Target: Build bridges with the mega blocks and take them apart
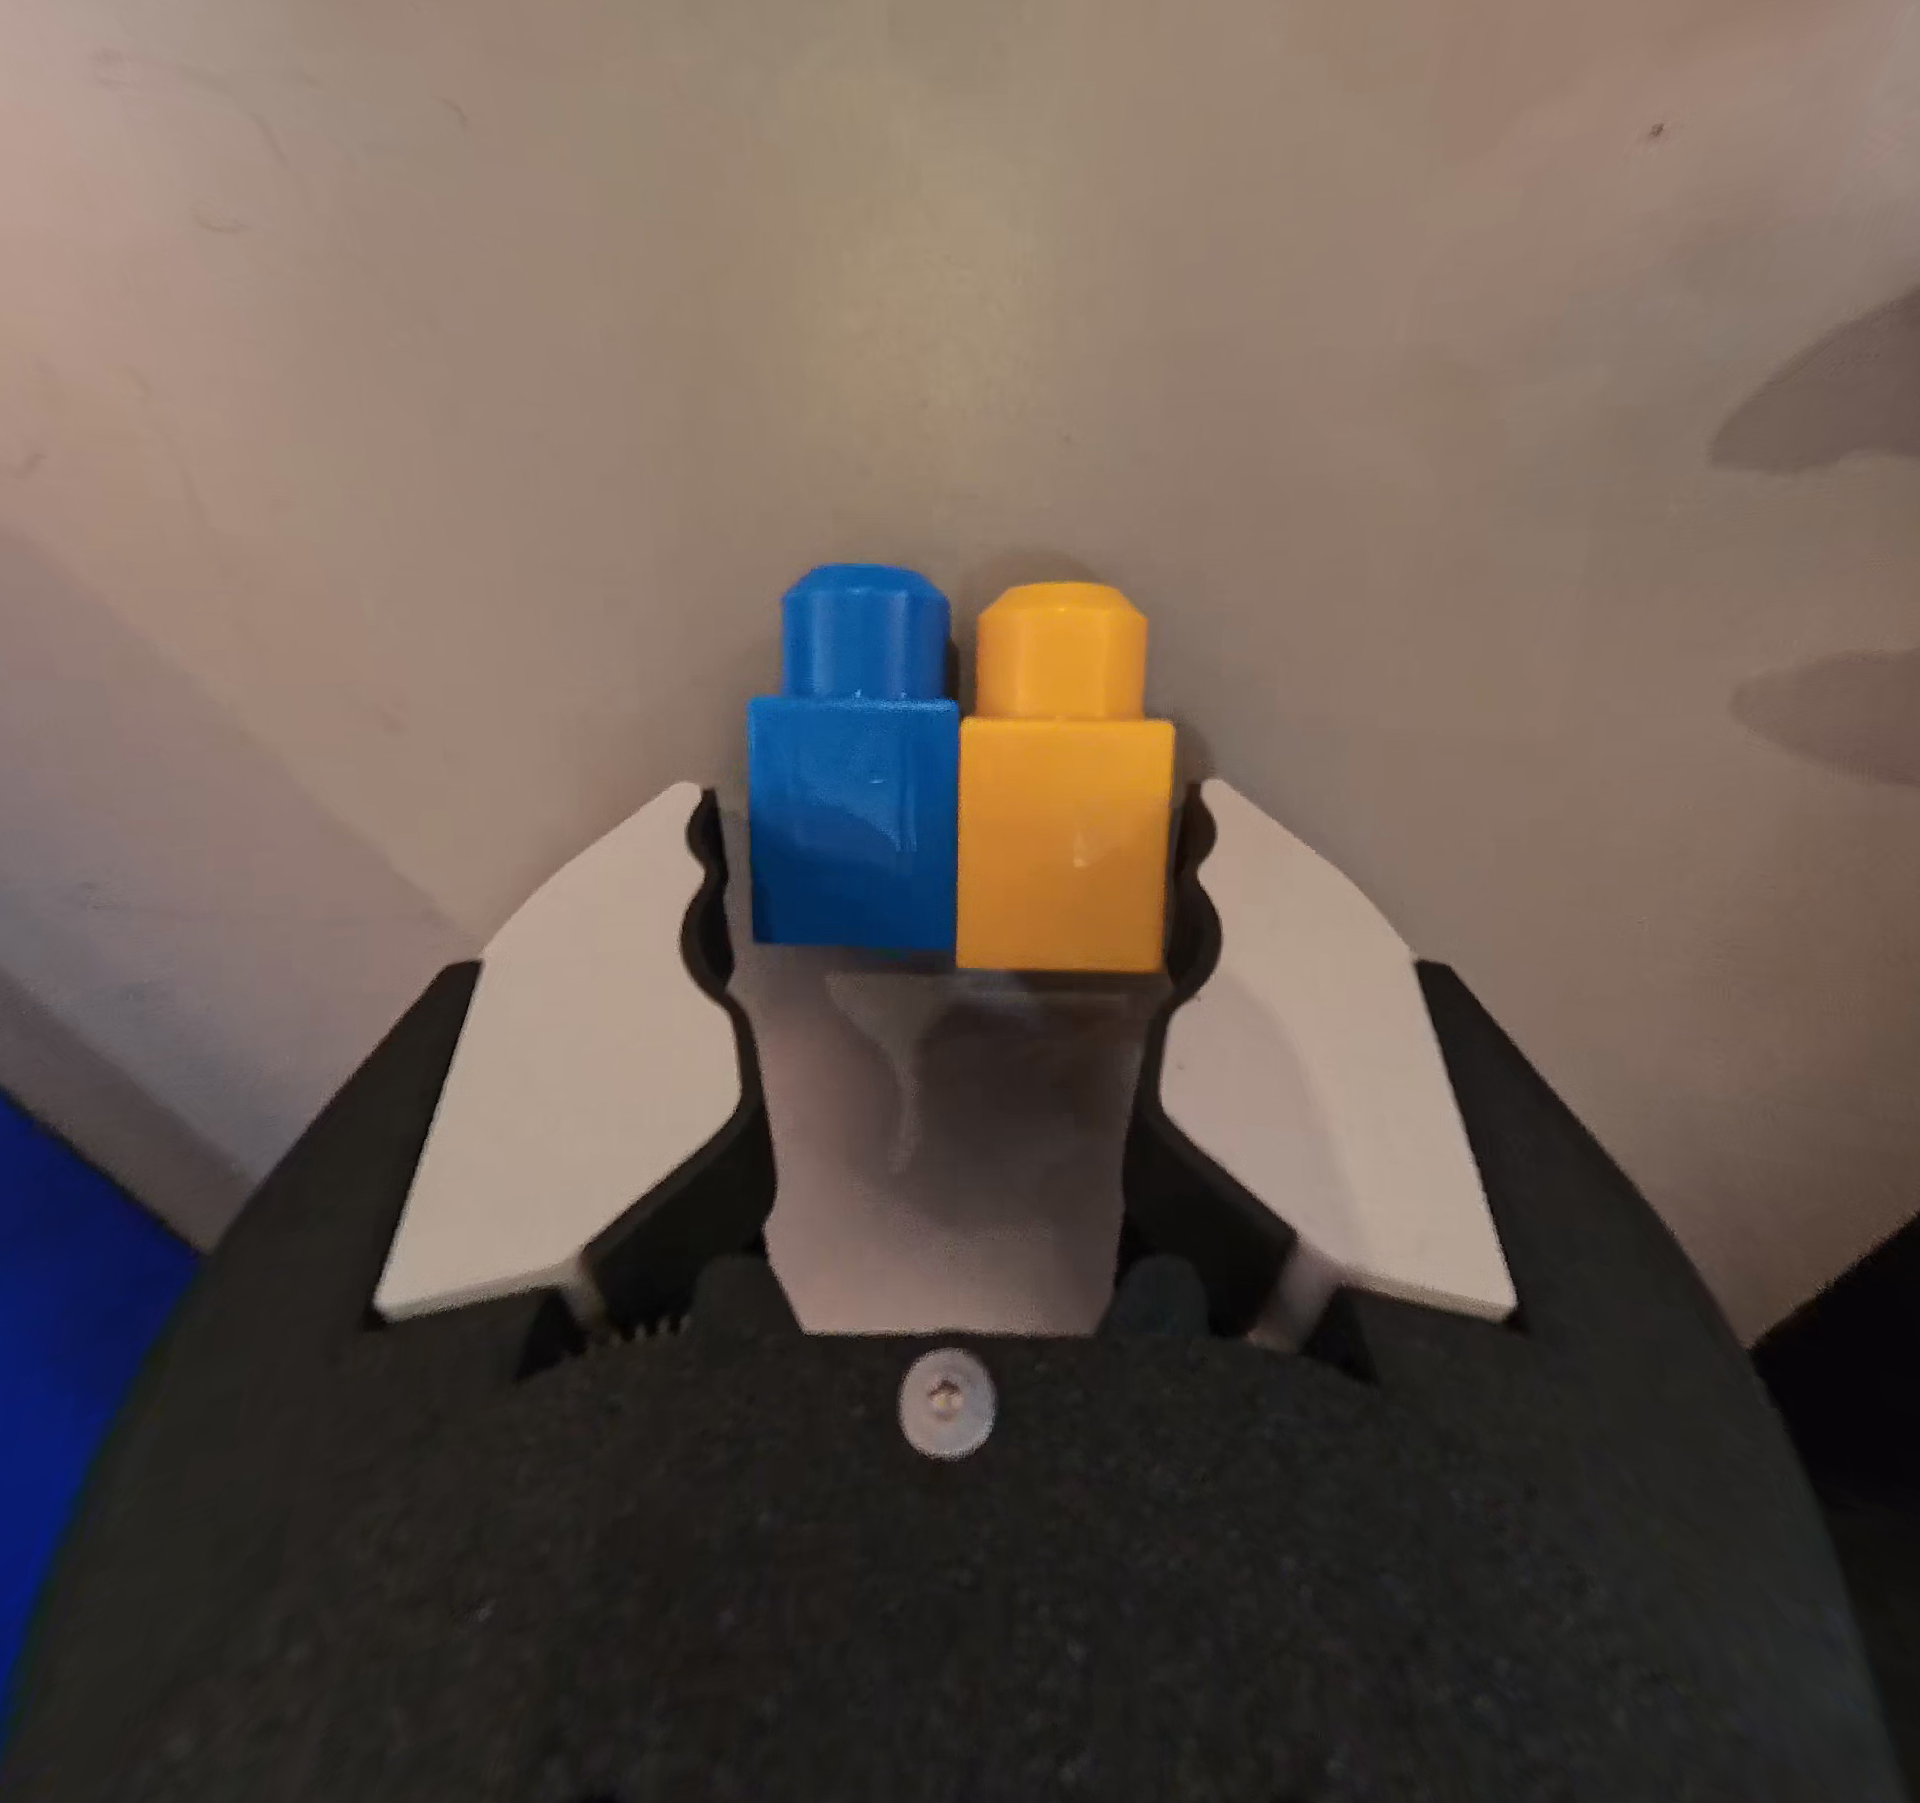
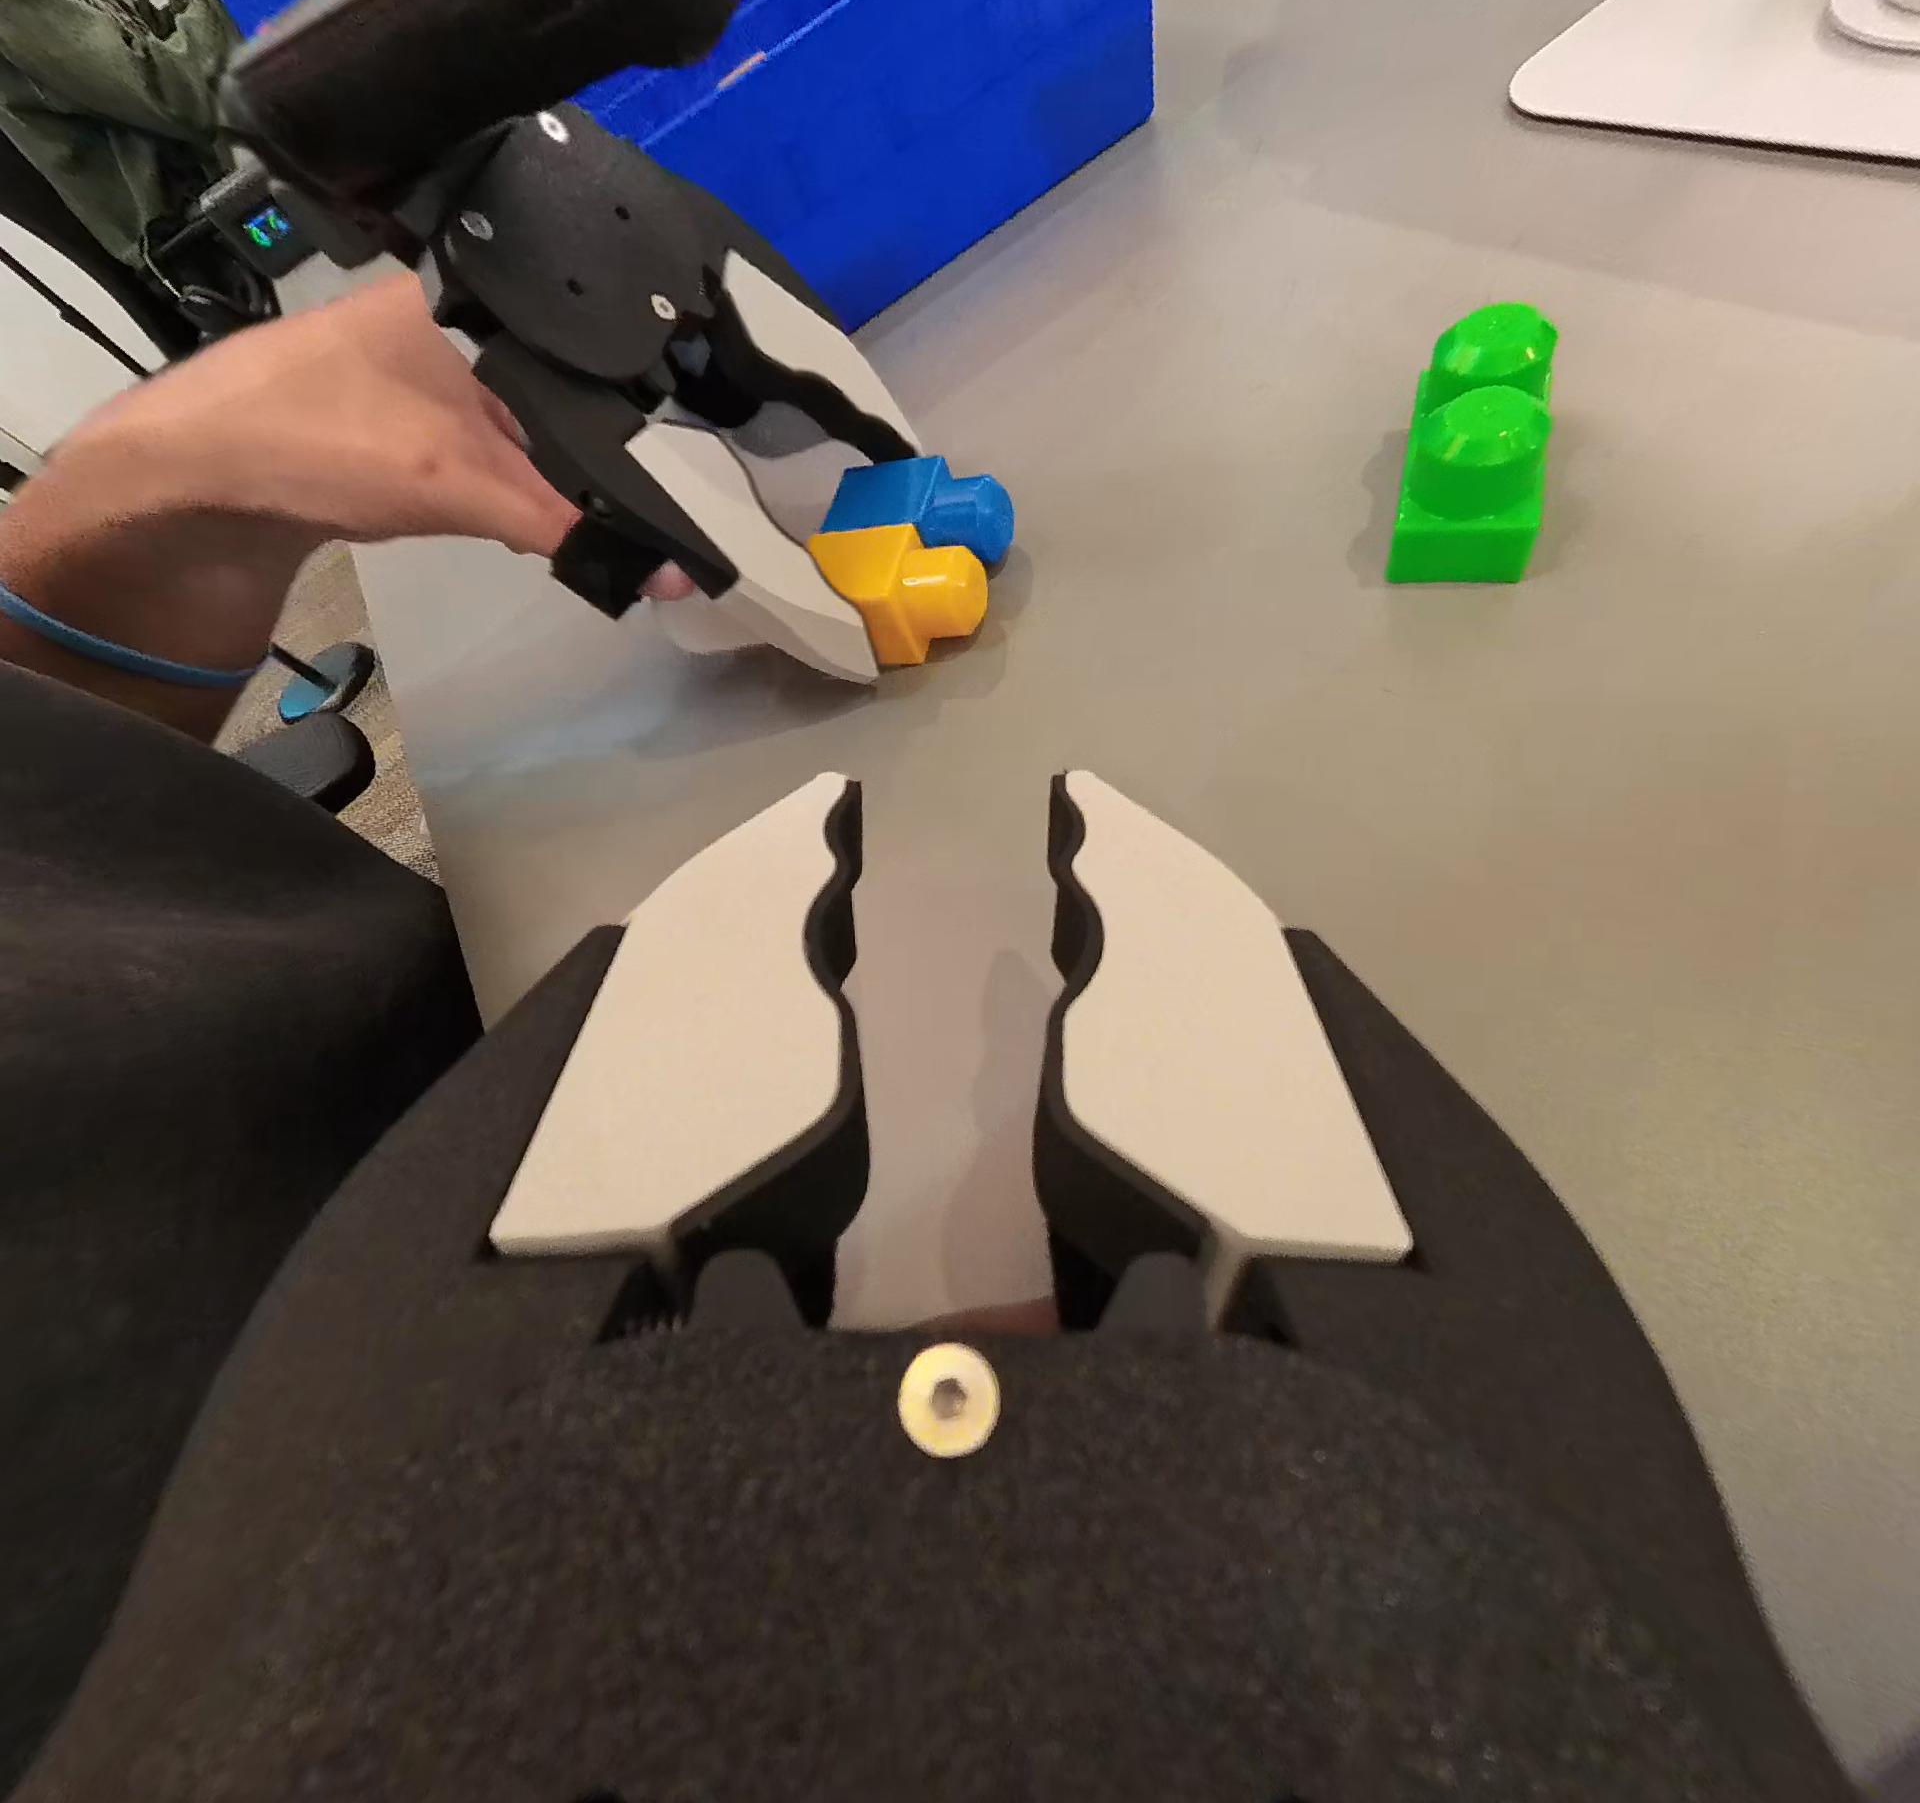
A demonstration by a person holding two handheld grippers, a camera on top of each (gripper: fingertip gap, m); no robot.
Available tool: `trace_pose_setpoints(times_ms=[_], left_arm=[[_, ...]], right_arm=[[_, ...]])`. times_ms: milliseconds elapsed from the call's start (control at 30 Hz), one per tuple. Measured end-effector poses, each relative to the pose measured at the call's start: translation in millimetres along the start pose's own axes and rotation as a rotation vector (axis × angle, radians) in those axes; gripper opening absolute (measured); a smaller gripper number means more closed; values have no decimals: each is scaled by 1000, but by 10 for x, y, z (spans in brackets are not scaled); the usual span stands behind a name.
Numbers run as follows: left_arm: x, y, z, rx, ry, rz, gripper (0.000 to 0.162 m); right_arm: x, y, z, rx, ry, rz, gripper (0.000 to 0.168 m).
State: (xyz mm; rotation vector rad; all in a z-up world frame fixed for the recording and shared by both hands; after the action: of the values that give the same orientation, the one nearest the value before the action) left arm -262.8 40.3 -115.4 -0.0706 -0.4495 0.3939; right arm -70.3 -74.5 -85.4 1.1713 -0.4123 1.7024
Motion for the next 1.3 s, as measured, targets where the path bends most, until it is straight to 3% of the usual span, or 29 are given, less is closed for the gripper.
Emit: trace_pose_setpoints(times_ms=[133, 300, 1067, 1167, 1300], left_arm=[[-82, -11, 173, -21, -38, 5, 83], [-221, 29, 131, -21, -6, 18, 86], [7, 81, -5, -29, -12, -60, 86], [19, 84, -36, -64, 9, -70, 76], [19, 74, -41, -81, 41, -87, 75]], right_arm=[[-8, 10, -18, 11, 3, -2, 34], [-25, 28, -40, 15, 15, 6, 34], [-9, 20, -16, 1, 17, 20, 34], [-14, 26, -19, -1, 22, 27, 34], [-13, 24, -20, -2, 23, 29, 34]])
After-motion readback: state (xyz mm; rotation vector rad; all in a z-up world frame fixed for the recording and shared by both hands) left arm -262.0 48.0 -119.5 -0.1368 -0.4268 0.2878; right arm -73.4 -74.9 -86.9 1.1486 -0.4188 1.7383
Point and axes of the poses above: each gripper's, where its closed fingertips meet, z back along the fingers, x out of its top, y = z × x across the jaws, the point moved 8 cm from there along z, back along the fingers, and after that the axes turned 11 degrees about -x, right-handed, at the moved point
